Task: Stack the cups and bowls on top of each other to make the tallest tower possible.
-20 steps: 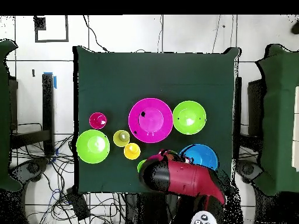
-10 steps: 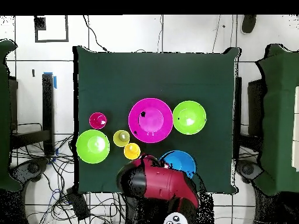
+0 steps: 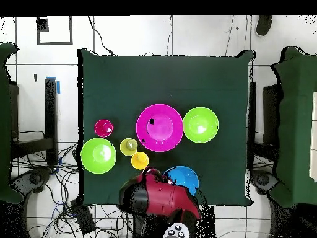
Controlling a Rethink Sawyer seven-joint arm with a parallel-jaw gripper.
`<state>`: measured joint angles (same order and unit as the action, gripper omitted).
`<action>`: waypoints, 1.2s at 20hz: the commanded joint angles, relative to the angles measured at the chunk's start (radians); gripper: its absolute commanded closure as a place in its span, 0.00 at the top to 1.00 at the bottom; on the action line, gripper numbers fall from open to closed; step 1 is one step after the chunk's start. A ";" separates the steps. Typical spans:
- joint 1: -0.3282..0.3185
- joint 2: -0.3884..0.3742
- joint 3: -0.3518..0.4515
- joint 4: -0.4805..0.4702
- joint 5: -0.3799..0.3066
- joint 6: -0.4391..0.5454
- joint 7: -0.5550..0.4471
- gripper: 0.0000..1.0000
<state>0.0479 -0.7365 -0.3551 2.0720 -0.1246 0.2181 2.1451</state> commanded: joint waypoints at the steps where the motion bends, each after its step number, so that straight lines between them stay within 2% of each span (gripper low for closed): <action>1: -0.033 0.107 0.074 0.023 0.004 -0.103 0.144 0.00; 10: -0.067 0.193 0.045 -0.038 -0.030 -0.194 0.109 0.00; 24: -0.033 0.243 0.017 -0.045 0.005 -0.249 0.126 0.00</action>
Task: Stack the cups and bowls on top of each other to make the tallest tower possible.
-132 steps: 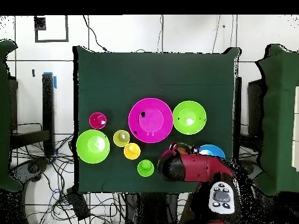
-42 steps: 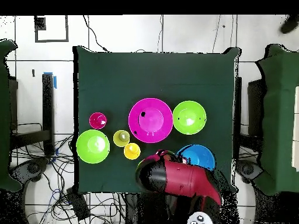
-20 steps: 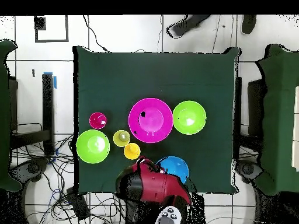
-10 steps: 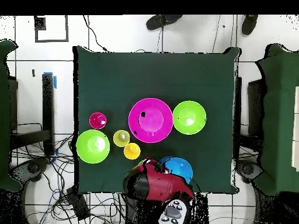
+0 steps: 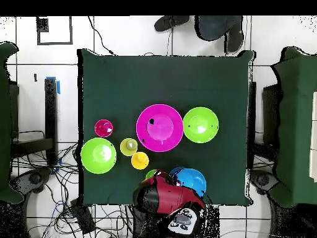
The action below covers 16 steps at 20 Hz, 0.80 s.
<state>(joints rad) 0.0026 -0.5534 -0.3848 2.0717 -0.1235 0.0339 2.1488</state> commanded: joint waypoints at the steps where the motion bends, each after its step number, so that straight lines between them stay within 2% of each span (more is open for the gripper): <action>1: 0.018 0.065 0.044 -0.045 0.009 -0.071 0.129 0.00; 16: 0.077 0.100 0.024 -0.072 0.048 -0.095 0.152 0.00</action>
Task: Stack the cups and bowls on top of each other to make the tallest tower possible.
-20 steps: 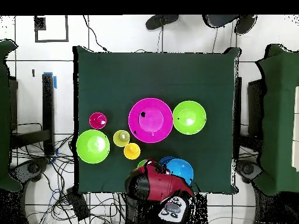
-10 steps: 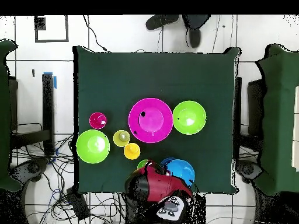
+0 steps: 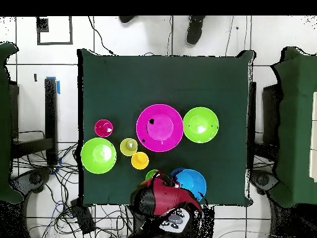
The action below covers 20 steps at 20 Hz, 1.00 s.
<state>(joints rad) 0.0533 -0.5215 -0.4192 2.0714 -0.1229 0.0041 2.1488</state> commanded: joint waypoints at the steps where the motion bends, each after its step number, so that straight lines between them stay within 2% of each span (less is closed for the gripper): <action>1: 0.027 0.072 0.059 -0.073 0.049 -0.071 0.153 0.00; 11: 0.039 0.103 0.054 -0.077 0.067 -0.114 0.161 0.00; 17: 0.081 0.120 0.016 -0.100 0.110 -0.125 0.175 0.00; 20: 0.101 0.148 -0.007 -0.111 0.142 -0.162 0.186 0.00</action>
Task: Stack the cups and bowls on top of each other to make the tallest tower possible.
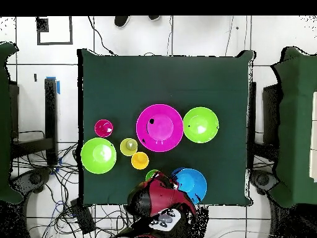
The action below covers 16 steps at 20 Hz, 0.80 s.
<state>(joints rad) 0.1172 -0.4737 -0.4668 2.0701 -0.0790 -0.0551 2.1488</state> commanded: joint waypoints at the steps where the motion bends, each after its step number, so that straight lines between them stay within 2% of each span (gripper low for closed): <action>1: 0.043 0.111 0.033 -0.114 0.111 -0.116 0.190 0.00; 8: 0.095 0.158 -0.013 -0.122 0.186 -0.175 0.189 0.00; 12: 0.203 0.208 -0.115 -0.129 0.291 -0.181 0.189 0.00; 16: 0.212 0.218 -0.110 -0.124 0.334 -0.191 0.187 0.00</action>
<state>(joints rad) 0.2927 -0.3344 -0.6019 2.0576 0.1413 -0.1823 2.1492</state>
